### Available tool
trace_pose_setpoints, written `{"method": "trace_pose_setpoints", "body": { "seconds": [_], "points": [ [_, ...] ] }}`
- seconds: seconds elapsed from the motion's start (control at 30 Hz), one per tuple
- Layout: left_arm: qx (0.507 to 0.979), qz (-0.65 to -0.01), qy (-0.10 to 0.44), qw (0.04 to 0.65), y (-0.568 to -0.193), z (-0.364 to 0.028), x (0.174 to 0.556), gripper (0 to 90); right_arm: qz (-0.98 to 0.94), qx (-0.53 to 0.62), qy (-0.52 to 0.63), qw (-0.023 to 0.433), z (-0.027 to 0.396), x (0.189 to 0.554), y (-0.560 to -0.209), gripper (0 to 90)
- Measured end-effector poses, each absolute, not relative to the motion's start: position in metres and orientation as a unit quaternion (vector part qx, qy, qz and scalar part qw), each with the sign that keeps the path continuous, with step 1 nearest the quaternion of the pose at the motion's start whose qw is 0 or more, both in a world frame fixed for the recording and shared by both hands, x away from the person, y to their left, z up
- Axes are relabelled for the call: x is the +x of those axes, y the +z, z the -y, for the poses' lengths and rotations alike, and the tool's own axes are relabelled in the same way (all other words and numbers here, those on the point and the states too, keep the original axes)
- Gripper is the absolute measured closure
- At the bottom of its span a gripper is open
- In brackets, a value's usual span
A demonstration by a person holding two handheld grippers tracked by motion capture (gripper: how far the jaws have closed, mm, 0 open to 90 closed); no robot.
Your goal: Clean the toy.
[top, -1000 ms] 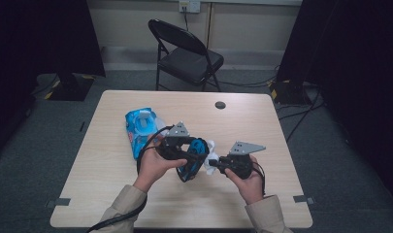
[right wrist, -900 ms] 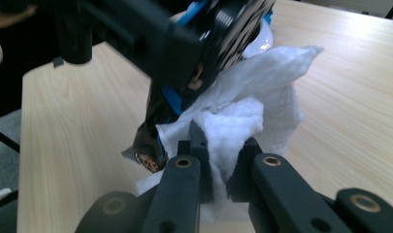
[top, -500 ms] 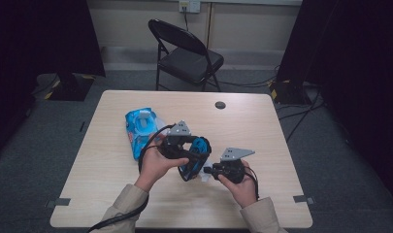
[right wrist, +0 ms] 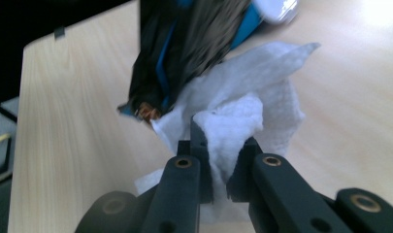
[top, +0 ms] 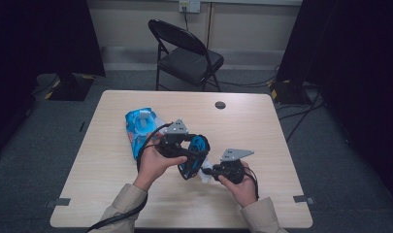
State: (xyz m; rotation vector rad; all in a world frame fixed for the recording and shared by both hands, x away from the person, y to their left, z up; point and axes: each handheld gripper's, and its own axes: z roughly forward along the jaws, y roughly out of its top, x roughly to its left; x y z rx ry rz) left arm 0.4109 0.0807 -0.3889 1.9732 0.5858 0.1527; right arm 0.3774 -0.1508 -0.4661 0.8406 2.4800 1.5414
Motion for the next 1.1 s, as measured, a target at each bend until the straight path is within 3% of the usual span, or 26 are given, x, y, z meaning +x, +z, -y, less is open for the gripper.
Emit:
{"method": "trace_pose_setpoints", "body": {
  "seconds": [0.5,1.1],
  "points": [
    [0.83,-0.236,0.045,0.503,-0.402,-0.073,0.407,26.2,-0.759,0.287,0.575,0.107,0.188,0.388,-0.41,85.1],
    [0.829,-0.235,0.036,0.507,-0.403,-0.07,0.407,26.2,-0.771,0.288,0.562,0.088,0.174,0.388,-0.428,85.1]
  ]
}}
